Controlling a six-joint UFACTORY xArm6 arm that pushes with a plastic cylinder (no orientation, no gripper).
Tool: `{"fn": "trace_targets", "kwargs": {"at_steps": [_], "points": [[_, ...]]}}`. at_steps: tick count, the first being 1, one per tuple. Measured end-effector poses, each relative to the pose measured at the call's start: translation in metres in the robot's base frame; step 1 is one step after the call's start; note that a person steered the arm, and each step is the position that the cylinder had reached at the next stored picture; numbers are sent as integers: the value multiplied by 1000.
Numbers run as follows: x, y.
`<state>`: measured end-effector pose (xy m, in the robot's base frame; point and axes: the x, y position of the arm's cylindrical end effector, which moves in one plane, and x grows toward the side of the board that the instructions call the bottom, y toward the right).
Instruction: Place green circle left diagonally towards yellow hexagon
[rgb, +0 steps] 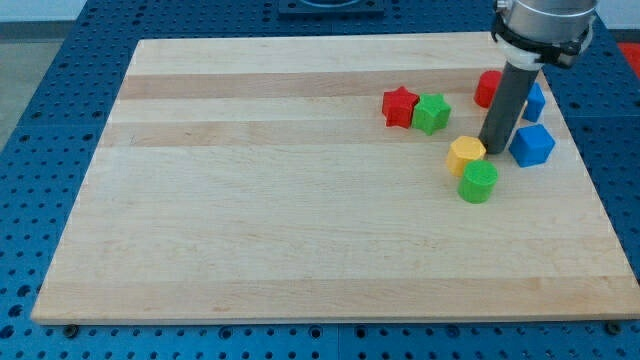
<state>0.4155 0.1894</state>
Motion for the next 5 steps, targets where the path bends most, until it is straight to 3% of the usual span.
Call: {"fn": "trace_targets", "kwargs": {"at_steps": [5], "points": [[12, 27]]}}
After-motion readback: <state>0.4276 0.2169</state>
